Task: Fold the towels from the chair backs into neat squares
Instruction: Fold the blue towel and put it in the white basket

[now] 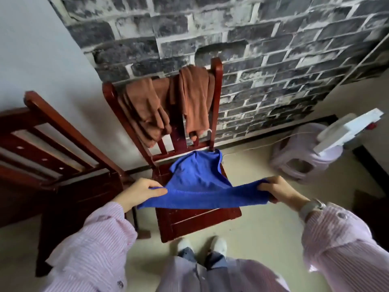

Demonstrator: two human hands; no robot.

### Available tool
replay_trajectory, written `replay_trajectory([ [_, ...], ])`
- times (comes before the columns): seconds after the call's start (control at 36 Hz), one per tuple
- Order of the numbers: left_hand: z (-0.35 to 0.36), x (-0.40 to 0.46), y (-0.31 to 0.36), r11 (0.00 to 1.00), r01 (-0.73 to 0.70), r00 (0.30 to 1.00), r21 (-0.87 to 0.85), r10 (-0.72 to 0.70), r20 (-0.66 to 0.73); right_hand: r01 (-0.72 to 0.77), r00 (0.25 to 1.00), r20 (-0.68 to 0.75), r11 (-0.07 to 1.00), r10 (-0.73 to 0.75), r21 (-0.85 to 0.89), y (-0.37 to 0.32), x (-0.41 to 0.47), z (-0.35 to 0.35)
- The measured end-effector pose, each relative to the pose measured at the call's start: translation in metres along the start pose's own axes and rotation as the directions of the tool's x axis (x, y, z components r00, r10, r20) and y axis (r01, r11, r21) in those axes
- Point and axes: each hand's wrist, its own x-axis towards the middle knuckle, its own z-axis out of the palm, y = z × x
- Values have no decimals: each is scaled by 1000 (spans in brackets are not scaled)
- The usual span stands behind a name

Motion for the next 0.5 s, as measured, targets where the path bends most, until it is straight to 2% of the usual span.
replay_trajectory([
  [0.14, 33, 10, -45, 983, 169, 973, 72, -178, 146, -182, 973, 127, 979, 193, -91, 43, 12, 26],
  [0.25, 54, 26, -68, 978, 207, 976, 34, -209, 68, -212, 958, 159, 961, 240, -178, 69, 26, 44],
  [0.33, 62, 47, -81, 982, 186, 981, -14, -187, -57, -153, 972, 140, 957, 191, -245, 78, 44, 53],
  [0.42, 63, 72, -95, 992, 123, 980, -2, -121, -161, -63, 995, 67, 971, 81, -232, 76, 65, 60],
  [0.5, 64, 105, -111, 991, 122, 949, -64, -135, -286, 31, 999, -27, 974, -38, -224, 72, 95, 66],
])
